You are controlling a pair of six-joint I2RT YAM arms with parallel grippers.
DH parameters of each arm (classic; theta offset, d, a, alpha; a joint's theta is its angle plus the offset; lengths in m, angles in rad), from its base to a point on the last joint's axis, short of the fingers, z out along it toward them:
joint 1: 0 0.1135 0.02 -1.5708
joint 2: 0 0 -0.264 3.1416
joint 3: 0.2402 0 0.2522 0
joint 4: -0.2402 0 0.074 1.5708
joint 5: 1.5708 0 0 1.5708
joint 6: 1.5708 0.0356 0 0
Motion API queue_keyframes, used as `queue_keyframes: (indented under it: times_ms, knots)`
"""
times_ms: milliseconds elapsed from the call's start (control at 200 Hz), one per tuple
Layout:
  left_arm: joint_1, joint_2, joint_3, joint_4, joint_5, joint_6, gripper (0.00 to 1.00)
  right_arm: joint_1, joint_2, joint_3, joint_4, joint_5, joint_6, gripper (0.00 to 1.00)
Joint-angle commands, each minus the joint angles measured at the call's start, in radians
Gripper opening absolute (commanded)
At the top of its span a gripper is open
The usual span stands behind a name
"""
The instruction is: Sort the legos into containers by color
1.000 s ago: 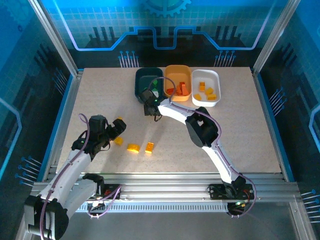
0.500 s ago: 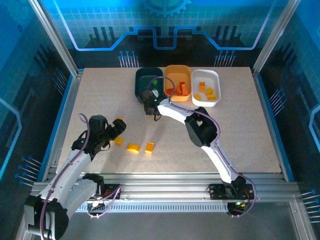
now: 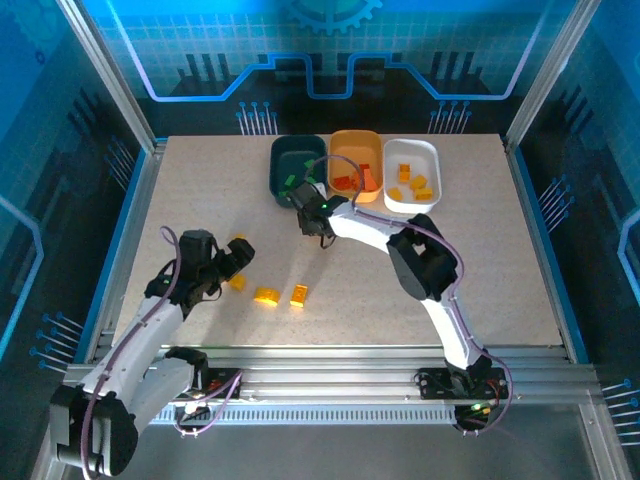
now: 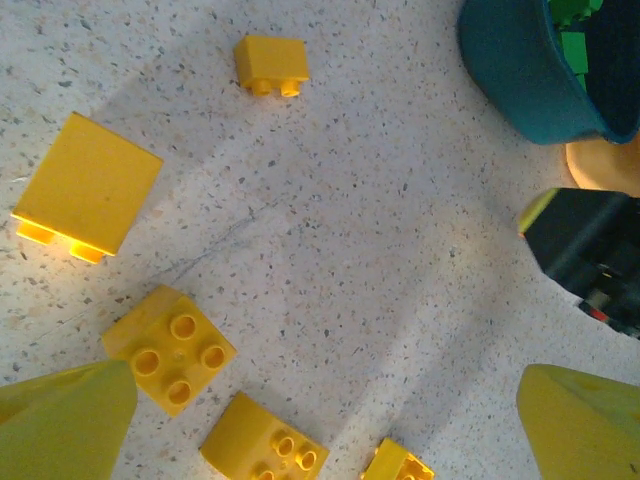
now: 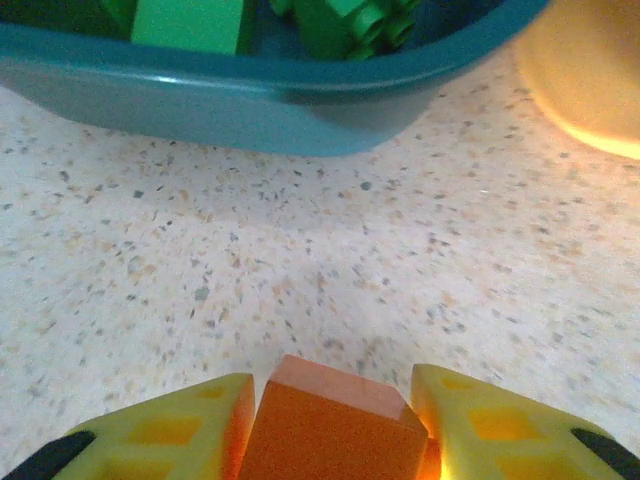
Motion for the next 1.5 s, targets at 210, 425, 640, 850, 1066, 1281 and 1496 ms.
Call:
queue_keyframes:
  times_ms: [210, 425, 640, 850, 1066, 1281, 1496]
  knots:
    - [0.008, 0.083, 0.004, 0.1, 0.161, -0.028, 0.99, -0.088, -0.158, -0.017, 0.034, 0.019, -0.111, 0.44]
    - [-0.044, 0.253, 0.021, 0.231, 0.384, -0.06, 0.99, -0.247, 0.053, 0.26, -0.129, -0.05, -0.145, 0.44]
    - [-0.16, 0.326, 0.123, 0.171, 0.353, 0.021, 0.99, -0.326, 0.21, 0.469, -0.203, -0.149, -0.15, 0.47]
    - [-0.161, 0.343, 0.153, 0.152, 0.344, 0.028, 0.99, -0.34, 0.226, 0.561, -0.257, -0.125, -0.156, 0.68]
    - [-0.154, 0.269, 0.189, 0.038, 0.241, 0.079, 0.99, -0.315, -0.077, 0.254, -0.098, -0.092, -0.162, 0.71]
    - [-0.024, 0.14, 0.172, -0.07, 0.082, 0.052, 0.99, -0.156, -0.383, -0.174, 0.033, -0.143, -0.156, 0.71]
    - [0.159, 0.117, 0.12, -0.153, 0.102, -0.002, 0.99, 0.057, -0.442, -0.408, 0.028, -0.325, -0.238, 0.72]
